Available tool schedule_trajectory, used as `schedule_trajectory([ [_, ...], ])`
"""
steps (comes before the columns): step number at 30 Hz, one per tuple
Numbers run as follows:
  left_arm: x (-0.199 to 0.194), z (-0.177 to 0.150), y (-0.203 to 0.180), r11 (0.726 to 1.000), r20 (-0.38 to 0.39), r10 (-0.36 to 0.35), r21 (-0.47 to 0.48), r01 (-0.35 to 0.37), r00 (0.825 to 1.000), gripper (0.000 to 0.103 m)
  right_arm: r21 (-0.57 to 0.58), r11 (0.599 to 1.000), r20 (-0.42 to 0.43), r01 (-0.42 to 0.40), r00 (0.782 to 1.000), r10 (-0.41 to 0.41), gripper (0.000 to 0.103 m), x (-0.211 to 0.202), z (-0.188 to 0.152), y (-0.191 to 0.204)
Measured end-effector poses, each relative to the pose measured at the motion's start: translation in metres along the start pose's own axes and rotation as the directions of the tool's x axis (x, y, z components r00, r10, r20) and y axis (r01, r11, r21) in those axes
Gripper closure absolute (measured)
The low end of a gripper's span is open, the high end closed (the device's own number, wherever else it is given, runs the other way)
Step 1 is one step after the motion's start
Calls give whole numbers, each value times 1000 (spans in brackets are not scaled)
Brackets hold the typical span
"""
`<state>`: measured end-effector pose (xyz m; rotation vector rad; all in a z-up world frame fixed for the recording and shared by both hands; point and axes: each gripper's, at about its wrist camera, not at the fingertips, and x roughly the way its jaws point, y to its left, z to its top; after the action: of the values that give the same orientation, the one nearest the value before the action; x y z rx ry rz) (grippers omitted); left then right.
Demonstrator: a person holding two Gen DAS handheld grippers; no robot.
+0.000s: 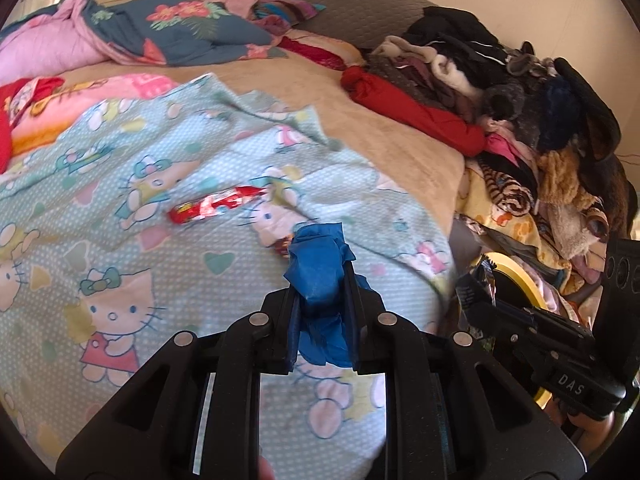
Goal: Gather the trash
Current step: 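Carry the glove and snack packet in both tools over the yellow-rimmed bin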
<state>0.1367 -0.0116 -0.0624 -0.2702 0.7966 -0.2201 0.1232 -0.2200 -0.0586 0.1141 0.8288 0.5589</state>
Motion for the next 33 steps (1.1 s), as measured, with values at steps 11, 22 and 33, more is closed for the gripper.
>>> schedule_trajectory([
  [11,-6,-1,-52,993,17,-78,94,76,997,91,87,993,84,75,993,-82,86,-46,-10,-41],
  [22,-7,-6,-102,971,5,-150,188,146,989,91,166,979,143,118,980,-142,86,-82,-21,-72],
  [33,-1,-15,-142,940,-34,-202,272,203,979,91,245,957,175,156,964,-202,86,-114,-33,-108],
])
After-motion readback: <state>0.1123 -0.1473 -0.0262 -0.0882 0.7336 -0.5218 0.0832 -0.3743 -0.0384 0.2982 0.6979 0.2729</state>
